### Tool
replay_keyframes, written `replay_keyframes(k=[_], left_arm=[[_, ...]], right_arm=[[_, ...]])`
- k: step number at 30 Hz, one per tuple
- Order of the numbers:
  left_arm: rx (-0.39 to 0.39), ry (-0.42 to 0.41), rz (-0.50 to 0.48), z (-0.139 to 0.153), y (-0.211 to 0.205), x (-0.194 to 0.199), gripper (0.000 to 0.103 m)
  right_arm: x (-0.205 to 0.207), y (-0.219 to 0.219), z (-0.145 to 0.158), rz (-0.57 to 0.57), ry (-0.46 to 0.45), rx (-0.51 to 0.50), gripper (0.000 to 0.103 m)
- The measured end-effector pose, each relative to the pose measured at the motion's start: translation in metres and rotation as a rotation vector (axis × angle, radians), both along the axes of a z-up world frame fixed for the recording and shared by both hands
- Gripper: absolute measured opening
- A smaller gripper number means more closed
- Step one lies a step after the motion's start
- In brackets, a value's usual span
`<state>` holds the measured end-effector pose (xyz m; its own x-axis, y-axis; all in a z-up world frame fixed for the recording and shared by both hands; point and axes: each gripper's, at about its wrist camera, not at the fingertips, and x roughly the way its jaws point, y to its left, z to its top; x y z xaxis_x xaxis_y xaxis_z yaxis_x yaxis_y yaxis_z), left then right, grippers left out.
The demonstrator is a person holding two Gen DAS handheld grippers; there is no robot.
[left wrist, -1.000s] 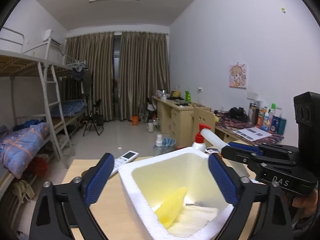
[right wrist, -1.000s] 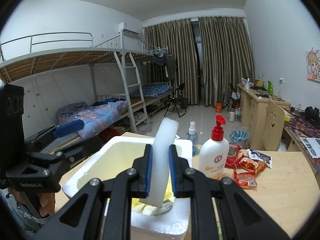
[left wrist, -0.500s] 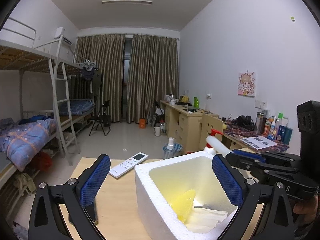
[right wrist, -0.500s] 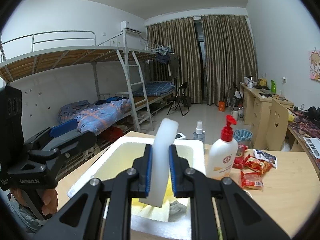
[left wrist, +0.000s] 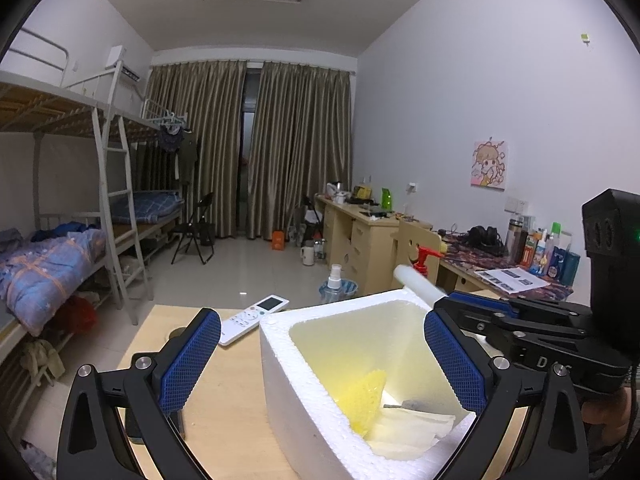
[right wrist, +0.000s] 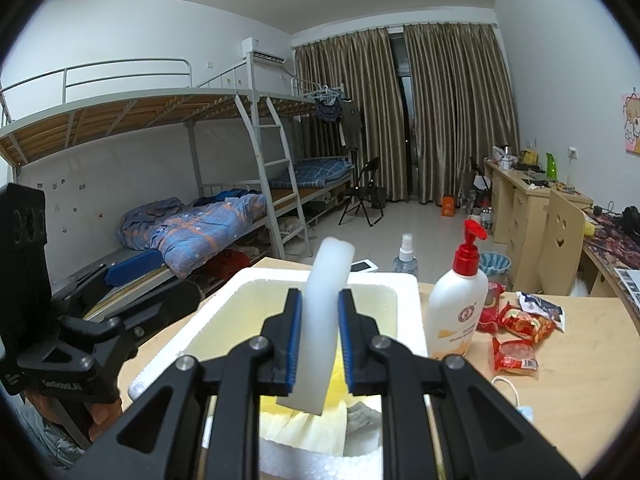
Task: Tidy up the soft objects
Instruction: 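Lower the white bar into the foam box and open the right gripper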
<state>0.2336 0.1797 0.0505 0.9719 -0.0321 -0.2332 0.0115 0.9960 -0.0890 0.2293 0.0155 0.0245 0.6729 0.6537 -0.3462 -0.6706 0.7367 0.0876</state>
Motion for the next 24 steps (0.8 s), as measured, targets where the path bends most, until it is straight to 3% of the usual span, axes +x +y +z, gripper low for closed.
replay_keyframes(k=[4,6,8,24], left_arm=[[0.005,0.004,-0.003,-0.001,-0.001,0.0,0.102],[0.004,0.009,0.0,-0.002,-0.001,-0.001,0.102],[-0.004,0.011,0.0,-0.002,0.0,-0.001,0.102],[-0.002,0.039,-0.005,-0.008,0.001,0.007,0.102]], right_arm=[[0.002,0.0,0.0,0.0,0.009,0.007,0.028],[0.002,-0.003,0.0,-0.007,0.009,0.022,0.041],[0.001,-0.005,0.001,-0.017,0.001,0.029,0.068],[-0.002,-0.014,0.003,-0.029,-0.017,0.06,0.075]])
